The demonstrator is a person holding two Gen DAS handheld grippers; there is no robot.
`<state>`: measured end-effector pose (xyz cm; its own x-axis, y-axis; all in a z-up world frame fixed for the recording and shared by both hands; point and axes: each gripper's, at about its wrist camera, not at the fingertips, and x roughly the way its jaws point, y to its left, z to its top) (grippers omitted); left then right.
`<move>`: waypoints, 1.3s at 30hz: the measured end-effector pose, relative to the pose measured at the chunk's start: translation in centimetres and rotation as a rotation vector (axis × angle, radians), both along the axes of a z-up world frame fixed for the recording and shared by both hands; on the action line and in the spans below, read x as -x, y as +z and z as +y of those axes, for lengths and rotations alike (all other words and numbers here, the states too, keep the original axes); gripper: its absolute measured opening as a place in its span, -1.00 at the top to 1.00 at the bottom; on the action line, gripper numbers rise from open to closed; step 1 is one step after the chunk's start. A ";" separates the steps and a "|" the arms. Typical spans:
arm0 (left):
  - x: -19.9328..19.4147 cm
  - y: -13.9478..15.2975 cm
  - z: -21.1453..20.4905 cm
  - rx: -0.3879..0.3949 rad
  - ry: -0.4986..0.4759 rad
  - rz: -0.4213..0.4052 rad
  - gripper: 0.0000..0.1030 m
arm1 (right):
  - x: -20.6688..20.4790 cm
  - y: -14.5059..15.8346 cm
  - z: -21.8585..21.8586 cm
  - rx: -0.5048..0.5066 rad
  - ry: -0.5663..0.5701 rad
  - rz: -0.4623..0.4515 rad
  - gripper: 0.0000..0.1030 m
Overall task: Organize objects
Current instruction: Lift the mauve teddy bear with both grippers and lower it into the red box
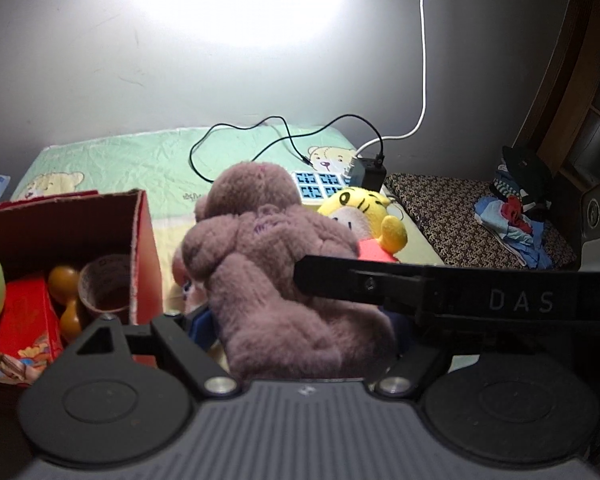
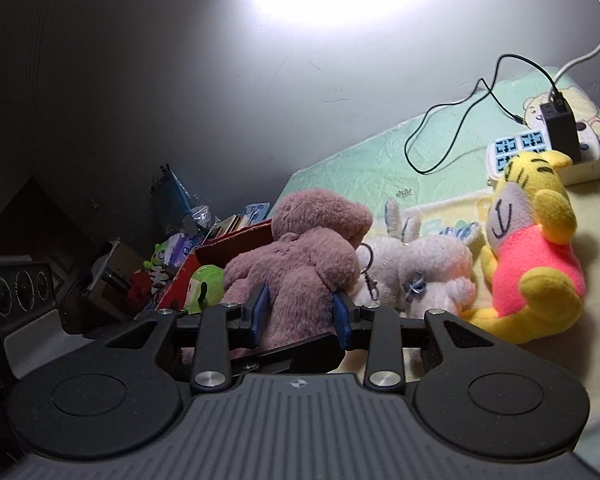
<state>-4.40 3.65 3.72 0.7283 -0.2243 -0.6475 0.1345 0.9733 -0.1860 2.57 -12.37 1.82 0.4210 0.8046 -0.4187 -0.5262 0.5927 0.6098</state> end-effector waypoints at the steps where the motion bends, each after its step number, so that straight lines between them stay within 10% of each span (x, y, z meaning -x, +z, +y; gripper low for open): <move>1: 0.3 0.3 0.6 -0.002 0.007 -0.013 -0.57 | 0.2 0.3 0.7 -0.002 0.005 -0.014 0.29; 11: 1.1 1.7 9.0 -0.007 0.059 -0.059 -0.57 | 0.2 1.5 9.5 -0.008 0.046 -0.077 0.29; 39: -2.0 -6.3 25.6 0.068 0.142 0.196 -0.57 | -2.1 -4.8 26.5 0.201 0.150 0.141 0.29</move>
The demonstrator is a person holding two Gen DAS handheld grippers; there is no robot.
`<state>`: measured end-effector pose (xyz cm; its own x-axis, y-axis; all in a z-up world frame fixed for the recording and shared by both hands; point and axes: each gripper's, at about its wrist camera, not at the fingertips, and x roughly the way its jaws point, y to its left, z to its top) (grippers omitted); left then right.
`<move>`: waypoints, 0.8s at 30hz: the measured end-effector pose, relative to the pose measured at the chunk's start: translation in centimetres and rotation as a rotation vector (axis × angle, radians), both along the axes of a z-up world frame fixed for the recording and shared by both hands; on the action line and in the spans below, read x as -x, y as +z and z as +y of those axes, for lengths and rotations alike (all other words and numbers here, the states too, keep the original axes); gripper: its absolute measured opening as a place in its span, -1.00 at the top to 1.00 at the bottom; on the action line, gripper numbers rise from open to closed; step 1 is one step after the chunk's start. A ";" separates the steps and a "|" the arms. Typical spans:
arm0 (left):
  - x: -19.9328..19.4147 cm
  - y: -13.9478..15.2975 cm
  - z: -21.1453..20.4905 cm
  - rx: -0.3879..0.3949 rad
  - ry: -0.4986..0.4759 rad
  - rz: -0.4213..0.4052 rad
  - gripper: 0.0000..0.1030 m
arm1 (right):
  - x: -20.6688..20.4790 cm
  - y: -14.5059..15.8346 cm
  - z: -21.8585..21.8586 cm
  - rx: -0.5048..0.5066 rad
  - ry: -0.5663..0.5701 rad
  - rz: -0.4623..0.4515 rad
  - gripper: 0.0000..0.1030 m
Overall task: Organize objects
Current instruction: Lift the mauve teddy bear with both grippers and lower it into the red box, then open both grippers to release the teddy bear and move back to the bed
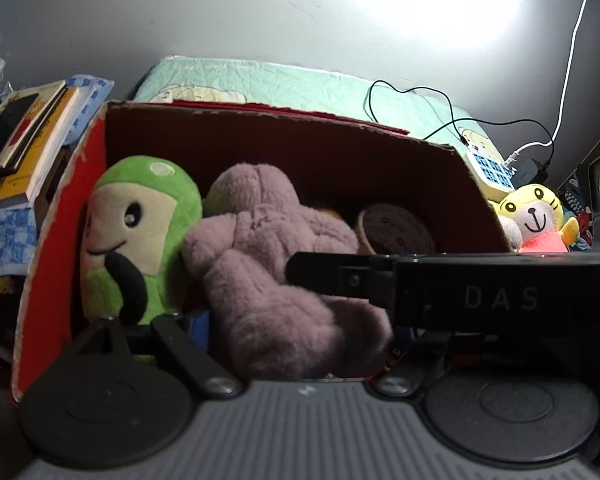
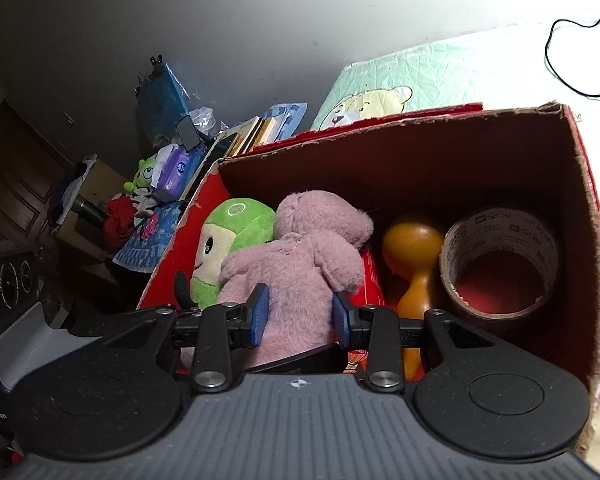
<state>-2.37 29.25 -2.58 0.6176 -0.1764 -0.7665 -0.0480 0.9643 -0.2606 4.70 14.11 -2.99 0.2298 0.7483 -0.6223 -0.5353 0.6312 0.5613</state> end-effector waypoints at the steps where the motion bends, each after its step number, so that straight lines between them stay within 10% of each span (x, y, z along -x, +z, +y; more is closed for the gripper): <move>1: 0.0 -0.1 0.3 0.002 0.002 0.004 -0.57 | 0.1 -0.1 0.4 0.008 0.002 0.000 0.29; 24: 1.2 1.7 -2.0 -0.185 0.004 0.006 -0.84 | 1.1 -0.1 -1.1 0.074 -0.042 -0.009 0.06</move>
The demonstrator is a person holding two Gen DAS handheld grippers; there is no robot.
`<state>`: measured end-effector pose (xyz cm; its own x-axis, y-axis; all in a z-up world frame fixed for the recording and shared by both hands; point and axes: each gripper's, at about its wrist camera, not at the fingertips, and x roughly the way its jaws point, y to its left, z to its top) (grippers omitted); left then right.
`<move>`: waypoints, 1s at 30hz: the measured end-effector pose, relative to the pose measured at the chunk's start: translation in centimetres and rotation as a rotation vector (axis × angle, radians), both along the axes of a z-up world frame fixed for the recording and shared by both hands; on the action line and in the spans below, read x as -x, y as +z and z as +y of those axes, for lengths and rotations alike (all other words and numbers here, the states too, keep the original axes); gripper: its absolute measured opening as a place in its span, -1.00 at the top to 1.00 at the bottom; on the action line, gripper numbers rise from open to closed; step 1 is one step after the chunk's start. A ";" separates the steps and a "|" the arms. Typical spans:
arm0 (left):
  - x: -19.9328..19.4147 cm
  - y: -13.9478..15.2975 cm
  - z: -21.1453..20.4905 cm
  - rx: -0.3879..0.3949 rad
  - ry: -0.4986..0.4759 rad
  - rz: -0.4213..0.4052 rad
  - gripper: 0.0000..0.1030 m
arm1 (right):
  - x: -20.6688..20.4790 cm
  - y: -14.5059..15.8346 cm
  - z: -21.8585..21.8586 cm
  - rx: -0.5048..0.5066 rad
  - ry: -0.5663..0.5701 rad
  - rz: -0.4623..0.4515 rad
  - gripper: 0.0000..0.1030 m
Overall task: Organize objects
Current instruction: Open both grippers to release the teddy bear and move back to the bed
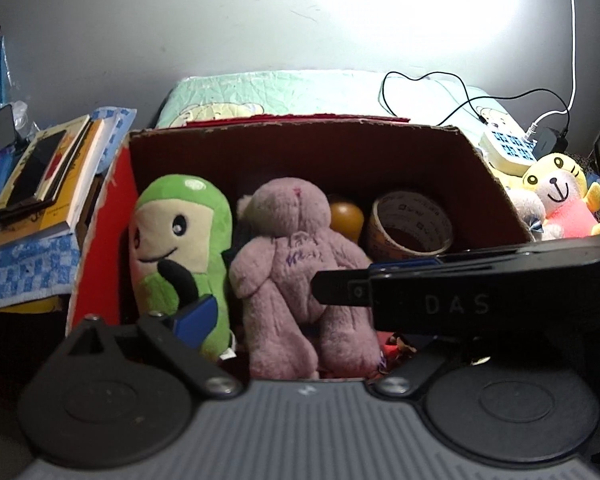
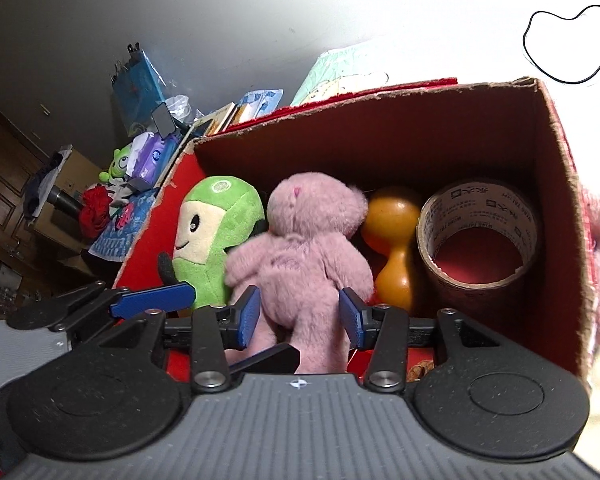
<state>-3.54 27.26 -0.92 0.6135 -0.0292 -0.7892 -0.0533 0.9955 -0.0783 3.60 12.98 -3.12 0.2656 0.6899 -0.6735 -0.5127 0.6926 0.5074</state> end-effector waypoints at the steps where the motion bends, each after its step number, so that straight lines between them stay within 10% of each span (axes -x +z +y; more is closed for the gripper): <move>1: 0.1 0.1 0.0 0.002 0.006 0.000 -0.84 | 0.1 0.2 -0.3 -0.005 -0.003 -0.008 0.06; 30: -0.4 4.6 -17.6 -0.030 -0.124 -0.055 -0.86 | 2.3 3.2 -20.4 -0.168 -0.276 -0.067 0.00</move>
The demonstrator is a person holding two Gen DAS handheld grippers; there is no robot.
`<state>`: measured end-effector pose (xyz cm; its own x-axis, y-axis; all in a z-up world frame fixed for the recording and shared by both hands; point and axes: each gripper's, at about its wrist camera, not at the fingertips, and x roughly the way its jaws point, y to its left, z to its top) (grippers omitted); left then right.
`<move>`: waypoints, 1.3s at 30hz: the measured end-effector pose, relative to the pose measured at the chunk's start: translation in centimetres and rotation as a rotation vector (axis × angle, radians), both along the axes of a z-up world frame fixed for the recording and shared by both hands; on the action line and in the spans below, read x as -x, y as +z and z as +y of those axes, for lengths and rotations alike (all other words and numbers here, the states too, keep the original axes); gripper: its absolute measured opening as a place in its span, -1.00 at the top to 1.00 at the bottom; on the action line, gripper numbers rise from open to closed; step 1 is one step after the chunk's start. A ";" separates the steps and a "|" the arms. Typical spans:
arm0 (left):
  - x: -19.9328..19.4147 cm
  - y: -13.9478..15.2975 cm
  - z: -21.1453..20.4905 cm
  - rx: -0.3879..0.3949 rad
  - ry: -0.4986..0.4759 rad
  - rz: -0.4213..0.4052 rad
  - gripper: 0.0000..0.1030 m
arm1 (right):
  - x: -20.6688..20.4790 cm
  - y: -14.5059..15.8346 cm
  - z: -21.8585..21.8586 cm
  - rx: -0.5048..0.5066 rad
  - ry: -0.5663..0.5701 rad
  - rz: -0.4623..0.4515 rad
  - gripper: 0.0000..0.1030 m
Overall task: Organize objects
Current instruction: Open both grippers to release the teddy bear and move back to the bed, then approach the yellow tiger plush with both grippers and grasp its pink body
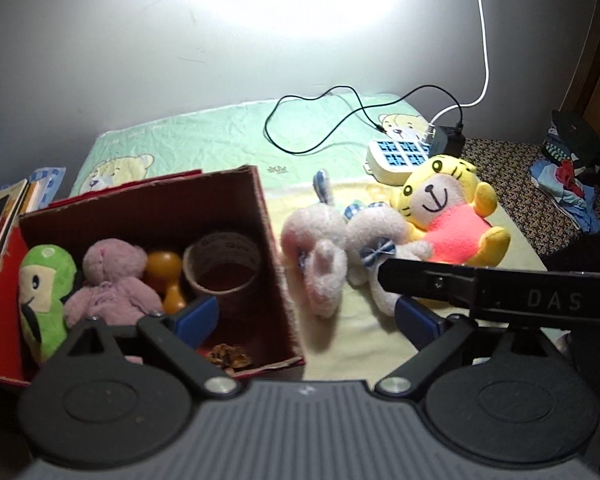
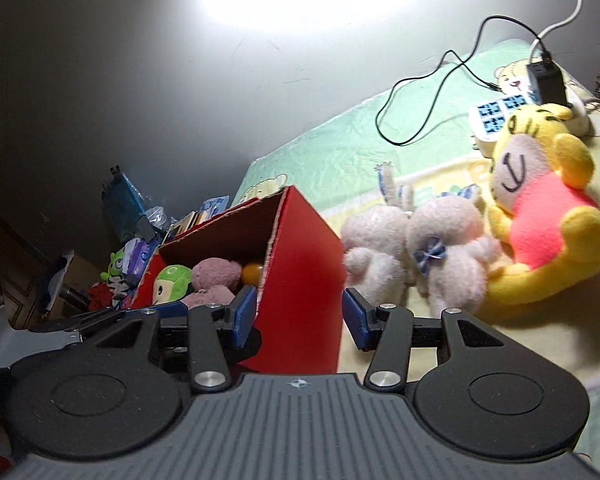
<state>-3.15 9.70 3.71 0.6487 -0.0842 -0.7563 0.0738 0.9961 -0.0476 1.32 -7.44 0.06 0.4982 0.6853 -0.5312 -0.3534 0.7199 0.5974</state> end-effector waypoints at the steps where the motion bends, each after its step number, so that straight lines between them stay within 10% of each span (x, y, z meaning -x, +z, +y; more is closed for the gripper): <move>1: -0.2 -0.2 -0.8 0.002 -0.007 0.007 -0.86 | 0.0 -0.3 -1.1 -0.003 -0.013 0.010 0.00; 21: -3.6 -4.1 -11.7 -0.026 -0.080 0.151 -0.86 | -0.9 -3.2 -12.3 -0.004 -0.164 0.099 -0.01; 39: -7.6 -6.1 -15.4 0.108 -0.138 0.176 -0.86 | -4.0 -4.7 -17.4 -0.011 -0.249 0.140 -0.03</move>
<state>4.47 -5.68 -2.43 0.4845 -0.2495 -0.8385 0.1901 0.9656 -0.1775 5.29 -24.84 -4.68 0.5741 0.5570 -0.6001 -0.0797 0.7675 0.6361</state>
